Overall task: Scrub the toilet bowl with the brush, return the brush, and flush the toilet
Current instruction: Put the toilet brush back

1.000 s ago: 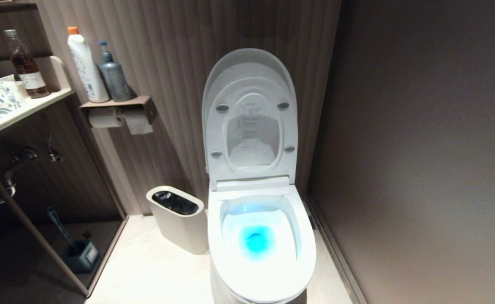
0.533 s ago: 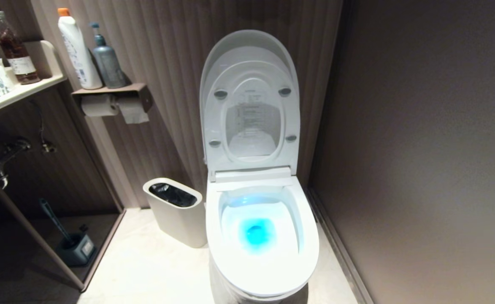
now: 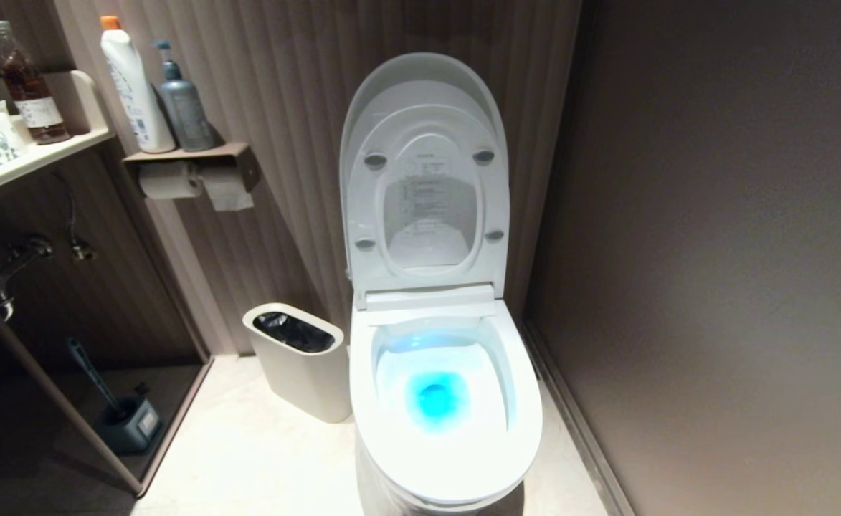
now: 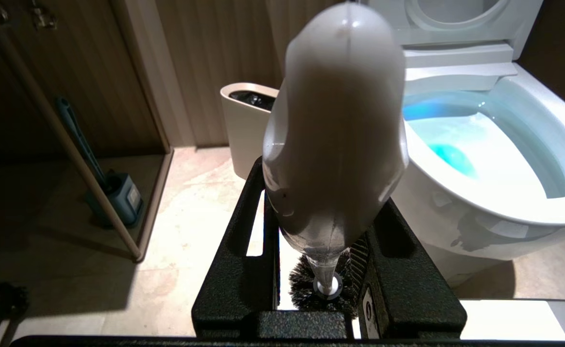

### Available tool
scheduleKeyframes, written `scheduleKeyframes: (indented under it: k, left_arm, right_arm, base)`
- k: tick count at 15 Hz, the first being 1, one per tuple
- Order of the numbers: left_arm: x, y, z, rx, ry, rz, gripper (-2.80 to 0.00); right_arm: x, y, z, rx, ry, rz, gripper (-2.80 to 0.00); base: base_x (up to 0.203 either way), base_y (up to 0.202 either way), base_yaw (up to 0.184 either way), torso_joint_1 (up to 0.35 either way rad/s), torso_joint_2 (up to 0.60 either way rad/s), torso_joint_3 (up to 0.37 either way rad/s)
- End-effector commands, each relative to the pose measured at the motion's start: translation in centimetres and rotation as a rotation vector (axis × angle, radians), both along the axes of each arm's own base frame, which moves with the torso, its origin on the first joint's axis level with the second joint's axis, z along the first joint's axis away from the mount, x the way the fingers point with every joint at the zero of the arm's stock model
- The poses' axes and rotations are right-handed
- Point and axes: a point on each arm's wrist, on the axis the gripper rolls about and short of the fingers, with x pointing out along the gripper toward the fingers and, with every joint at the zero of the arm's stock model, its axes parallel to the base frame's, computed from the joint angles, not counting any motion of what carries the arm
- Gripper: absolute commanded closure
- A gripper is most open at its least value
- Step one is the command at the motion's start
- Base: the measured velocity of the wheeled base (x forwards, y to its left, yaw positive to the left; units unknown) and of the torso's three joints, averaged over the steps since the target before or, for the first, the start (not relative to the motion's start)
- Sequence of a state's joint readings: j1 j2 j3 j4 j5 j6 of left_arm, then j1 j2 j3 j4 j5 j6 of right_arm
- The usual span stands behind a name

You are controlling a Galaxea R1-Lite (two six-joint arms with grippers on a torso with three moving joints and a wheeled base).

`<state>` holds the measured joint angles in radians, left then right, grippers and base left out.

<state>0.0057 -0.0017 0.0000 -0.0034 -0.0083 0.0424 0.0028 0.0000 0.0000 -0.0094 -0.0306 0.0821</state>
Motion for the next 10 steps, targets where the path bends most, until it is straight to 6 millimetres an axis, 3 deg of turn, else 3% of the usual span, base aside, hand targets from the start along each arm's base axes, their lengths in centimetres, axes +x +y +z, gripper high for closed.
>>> scheduleKeyframes:
  k: [1, 6, 10]
  left_arm:
    - [0.0, 0.0, 0.0, 0.013, 0.0, -0.005, 0.0]
    - [0.4, -0.1, 0.4, 0.156, 0.076, -0.058, 0.0]
    - [2.8, -0.2, 5.7, 0.01, 0.233, -0.082, 0.0]
  right_arm:
    - [0.0, 0.0, 0.0, -0.001, -0.001, 0.0, 0.0]
    - [0.0, 0.0, 0.0, 0.001, -0.001, 0.0, 0.0]
    - [0.0, 0.0, 0.0, 0.0, -0.001, 0.0, 0.0]
  base:
    - [0.0, 0.0, 0.0, 0.0, 0.0, 0.0]
    - [0.0, 0.0, 0.0, 0.0, 0.0, 0.0]
    - [0.0, 0.0, 0.0, 0.0, 0.0, 0.0]
